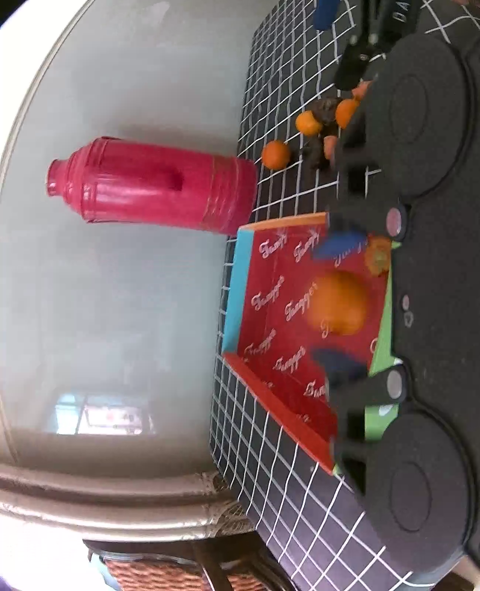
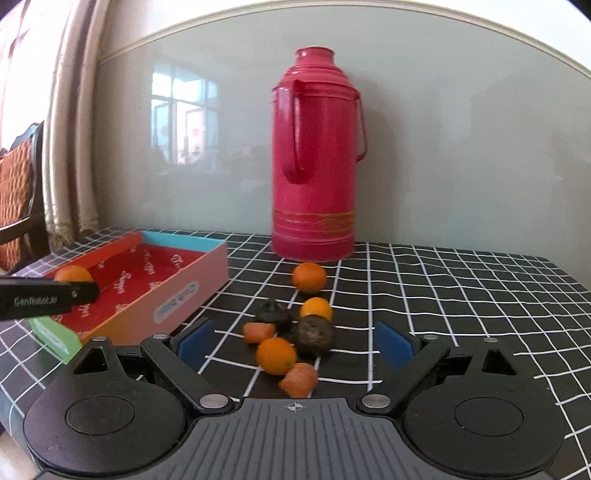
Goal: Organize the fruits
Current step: 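Carry the mandarin into the box and release it from the left tool, then grasp an orange carrot-shaped piece with the right tool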
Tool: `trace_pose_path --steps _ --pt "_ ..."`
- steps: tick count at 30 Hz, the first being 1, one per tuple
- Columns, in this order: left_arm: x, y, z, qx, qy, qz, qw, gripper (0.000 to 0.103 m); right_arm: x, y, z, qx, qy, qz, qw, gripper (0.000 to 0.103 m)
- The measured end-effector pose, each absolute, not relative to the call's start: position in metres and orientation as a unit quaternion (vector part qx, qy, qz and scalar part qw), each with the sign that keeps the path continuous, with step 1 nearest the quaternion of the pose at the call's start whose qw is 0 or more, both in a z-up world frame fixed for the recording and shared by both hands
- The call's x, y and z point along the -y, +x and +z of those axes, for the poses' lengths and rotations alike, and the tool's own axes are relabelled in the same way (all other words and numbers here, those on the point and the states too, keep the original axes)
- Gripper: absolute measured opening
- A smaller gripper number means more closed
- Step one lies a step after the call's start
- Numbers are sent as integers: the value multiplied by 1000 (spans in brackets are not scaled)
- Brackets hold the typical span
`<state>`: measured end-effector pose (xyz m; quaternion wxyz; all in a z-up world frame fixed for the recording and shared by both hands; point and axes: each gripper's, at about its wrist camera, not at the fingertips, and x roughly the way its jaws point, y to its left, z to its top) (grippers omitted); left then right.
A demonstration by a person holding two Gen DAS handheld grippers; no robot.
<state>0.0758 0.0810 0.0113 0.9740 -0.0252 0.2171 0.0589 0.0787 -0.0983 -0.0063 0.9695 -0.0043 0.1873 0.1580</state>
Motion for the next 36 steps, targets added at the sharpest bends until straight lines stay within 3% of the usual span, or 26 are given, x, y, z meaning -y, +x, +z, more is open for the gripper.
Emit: trace_pose_path --steps 1,9,22,23,24,25,31,35,36 --pt "-80 72 13 -206 -22 61 976 78 97 78 -6 -187 -8 160 969 93" --pt "-81 62 16 -192 -8 73 979 89 97 79 -10 -201 -19 172 964 93" --pt "-88 60 15 -196 -15 78 977 90 98 95 -25 -252 -32 156 955 92" --pt "-89 60 15 -196 -16 79 977 90 97 96 -26 -253 -35 153 955 85" --pt "-90 60 15 -196 -17 80 977 90 96 97 -26 -255 -37 152 954 71" --pt "-92 59 15 -196 -19 81 977 90 95 99 -28 -260 -38 151 953 66" --pt "-97 57 16 -195 -22 83 977 90 92 106 -31 -274 -35 152 949 63" --pt "-98 57 16 -196 -21 82 977 90 89 113 -34 -291 -33 143 945 46" --pt "-98 57 16 -197 -21 82 977 90 89 115 -35 -296 -34 140 944 37"
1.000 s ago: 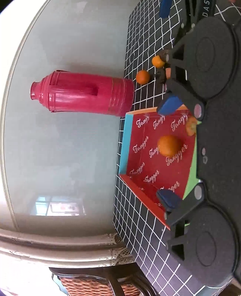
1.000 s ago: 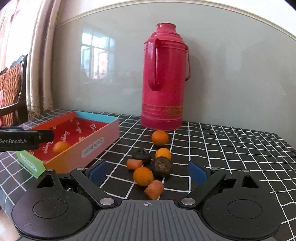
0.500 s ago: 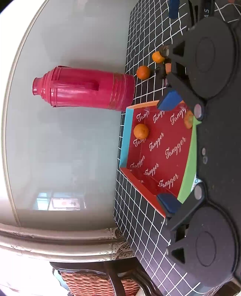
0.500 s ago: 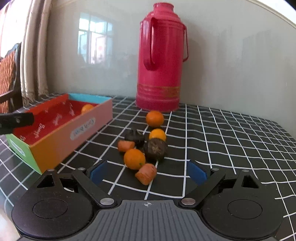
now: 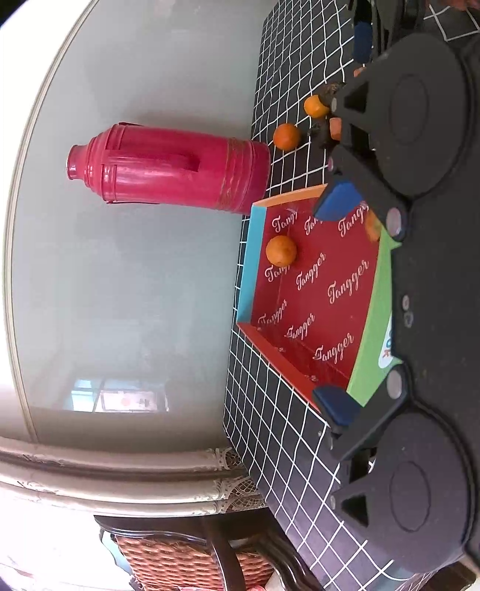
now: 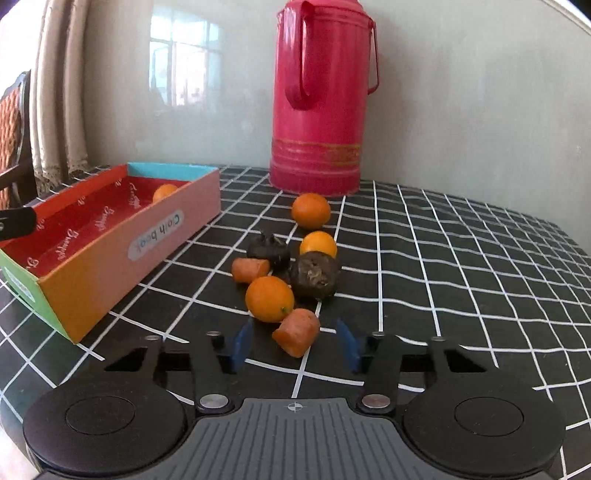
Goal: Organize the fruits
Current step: 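Grasp an orange carrot-shaped piece with the right tool, then move the carrot piece into the box and open the right tool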
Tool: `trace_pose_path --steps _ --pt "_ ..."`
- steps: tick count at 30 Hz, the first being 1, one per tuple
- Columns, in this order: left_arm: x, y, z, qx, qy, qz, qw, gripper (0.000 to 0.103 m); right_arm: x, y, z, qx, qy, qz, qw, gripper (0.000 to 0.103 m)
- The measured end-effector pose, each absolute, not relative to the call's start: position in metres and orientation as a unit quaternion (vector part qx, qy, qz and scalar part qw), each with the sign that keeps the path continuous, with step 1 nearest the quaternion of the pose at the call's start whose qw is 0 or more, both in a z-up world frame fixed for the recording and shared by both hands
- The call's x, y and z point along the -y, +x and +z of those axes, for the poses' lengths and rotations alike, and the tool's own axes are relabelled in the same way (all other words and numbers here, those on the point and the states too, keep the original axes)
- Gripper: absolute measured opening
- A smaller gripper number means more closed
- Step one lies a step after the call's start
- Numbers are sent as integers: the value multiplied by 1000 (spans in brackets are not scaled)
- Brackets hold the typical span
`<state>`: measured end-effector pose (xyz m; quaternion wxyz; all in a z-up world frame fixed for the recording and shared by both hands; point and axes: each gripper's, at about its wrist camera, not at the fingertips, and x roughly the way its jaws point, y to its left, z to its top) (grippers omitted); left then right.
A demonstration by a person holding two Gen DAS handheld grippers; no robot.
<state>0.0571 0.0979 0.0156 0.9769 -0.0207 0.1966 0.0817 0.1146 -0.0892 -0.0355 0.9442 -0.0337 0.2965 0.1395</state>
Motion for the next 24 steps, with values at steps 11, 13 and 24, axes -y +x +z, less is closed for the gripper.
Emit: trace_pose_path --steps 11,13,24 --pt "-105 55 17 -188 -25 91 978 90 95 105 -24 -263 -21 149 953 28" --pt "-108 52 18 -186 -23 95 978 90 93 102 -19 -250 -12 154 956 28" --pt "-151 36 15 -190 -19 152 970 89 33 75 9 -148 9 246 958 28"
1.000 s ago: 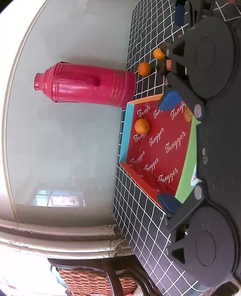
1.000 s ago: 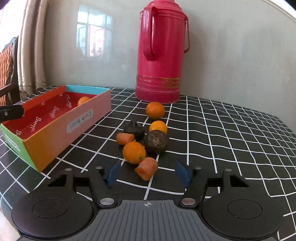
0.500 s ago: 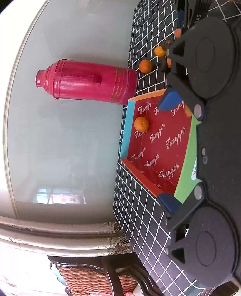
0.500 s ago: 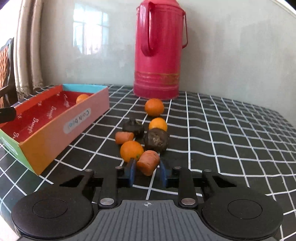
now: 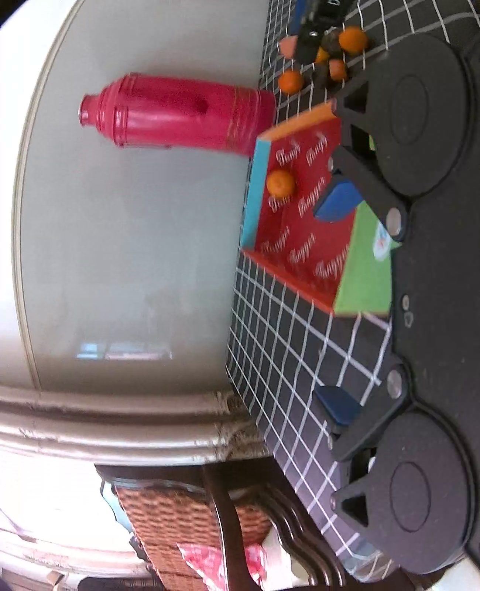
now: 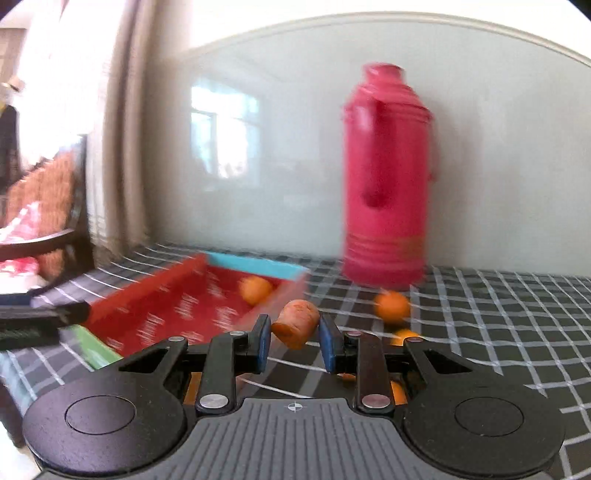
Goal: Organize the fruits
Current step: 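Move the carrot piece into the box and open the right tool, then grasp another mandarin orange with the left tool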
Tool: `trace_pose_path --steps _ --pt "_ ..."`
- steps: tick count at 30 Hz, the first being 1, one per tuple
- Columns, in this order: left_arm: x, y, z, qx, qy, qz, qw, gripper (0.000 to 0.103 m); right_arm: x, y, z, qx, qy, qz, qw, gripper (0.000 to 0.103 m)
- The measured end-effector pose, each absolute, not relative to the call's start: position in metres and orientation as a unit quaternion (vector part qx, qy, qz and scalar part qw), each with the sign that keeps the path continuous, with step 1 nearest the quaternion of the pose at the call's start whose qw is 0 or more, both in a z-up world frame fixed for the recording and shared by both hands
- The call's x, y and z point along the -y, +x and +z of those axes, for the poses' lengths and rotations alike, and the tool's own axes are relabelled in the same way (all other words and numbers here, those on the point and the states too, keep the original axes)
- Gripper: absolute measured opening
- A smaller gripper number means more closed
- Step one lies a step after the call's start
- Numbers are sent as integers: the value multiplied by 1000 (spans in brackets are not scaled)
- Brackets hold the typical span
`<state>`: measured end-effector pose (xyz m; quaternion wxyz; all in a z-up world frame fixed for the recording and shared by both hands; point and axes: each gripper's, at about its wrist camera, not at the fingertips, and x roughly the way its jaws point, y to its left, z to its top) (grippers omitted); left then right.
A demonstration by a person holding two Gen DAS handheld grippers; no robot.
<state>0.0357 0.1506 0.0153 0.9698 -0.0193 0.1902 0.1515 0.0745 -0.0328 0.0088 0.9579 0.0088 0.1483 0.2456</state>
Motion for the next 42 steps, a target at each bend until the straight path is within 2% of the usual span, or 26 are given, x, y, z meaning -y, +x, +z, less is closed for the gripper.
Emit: trace_pose_path --steps 8,10,11,12,23,34,42 --pt "-173 29 14 -201 -26 178 963 91 -25 71 3 -149 -18 298 943 29" --pt "-176 27 14 -199 -28 183 962 93 -28 70 1 -144 -19 280 949 58" --pt "-177 26 15 -199 -29 185 962 93 -25 68 2 -133 -8 274 952 95" --pt "-177 26 15 -198 -31 186 962 93 -20 66 4 -116 6 272 955 103" --pt "-147 33 20 -181 -34 154 971 97 43 70 10 -115 33 208 971 103" --pt "-53 52 20 -178 -12 38 983 97 119 71 12 -112 27 121 986 103" --pt "12 67 8 -189 17 -23 982 95 183 87 1 -162 50 50 984 103"
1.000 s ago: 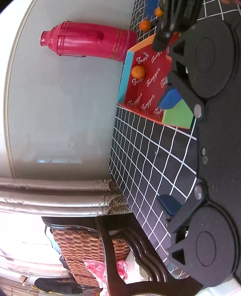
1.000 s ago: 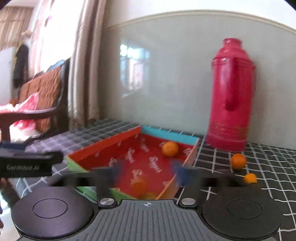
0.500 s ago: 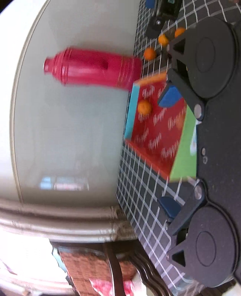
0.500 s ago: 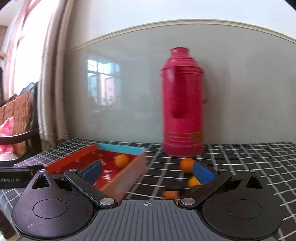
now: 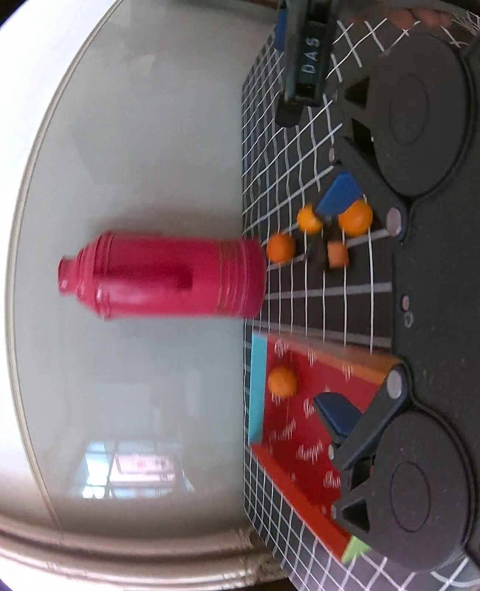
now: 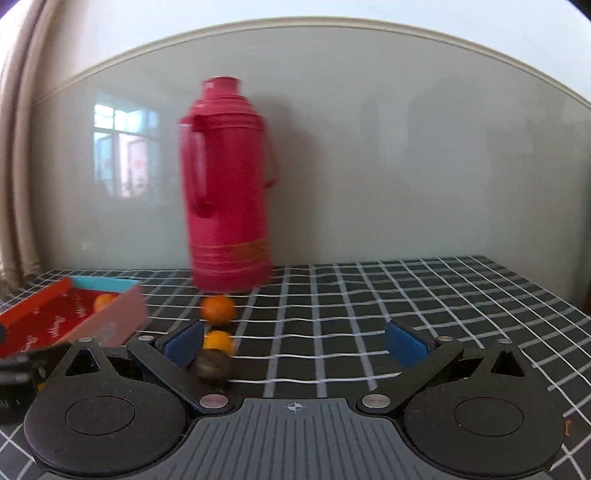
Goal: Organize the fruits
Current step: 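Grasp another mandarin orange with the left tool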
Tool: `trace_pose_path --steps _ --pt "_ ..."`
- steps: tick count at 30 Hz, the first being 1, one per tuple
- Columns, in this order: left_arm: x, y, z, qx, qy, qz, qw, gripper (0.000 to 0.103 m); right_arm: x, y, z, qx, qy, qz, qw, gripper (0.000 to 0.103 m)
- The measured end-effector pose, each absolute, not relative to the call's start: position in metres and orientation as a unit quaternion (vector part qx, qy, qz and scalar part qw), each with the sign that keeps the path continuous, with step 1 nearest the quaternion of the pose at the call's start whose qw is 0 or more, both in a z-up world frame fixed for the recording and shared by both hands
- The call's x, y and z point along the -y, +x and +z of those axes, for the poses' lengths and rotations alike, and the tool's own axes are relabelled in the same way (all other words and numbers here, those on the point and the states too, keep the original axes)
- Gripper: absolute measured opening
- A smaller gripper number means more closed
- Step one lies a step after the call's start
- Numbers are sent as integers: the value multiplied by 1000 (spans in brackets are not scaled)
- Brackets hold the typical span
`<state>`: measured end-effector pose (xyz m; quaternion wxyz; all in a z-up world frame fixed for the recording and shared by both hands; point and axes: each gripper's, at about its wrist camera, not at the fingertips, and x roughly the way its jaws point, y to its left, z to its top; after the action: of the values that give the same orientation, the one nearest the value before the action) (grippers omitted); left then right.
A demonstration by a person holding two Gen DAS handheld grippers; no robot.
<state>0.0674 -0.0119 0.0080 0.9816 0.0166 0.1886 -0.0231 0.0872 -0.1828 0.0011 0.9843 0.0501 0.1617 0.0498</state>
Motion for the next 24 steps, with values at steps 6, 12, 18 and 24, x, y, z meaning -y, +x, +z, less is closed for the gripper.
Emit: trace_pose_path --steps 6,12,18,24 --pt "41 91 -7 -228 37 -38 972 81 215 86 -5 -175 45 34 983 103" --pt "57 115 -22 -265 34 -47 963 69 240 87 -9 -185 54 20 981 103" --pt "66 132 -33 -305 34 -54 950 45 256 90 -12 -195 56 7 979 103" --pt "69 130 -36 -309 32 -80 947 24 260 92 -12 -197 60 4 978 103"
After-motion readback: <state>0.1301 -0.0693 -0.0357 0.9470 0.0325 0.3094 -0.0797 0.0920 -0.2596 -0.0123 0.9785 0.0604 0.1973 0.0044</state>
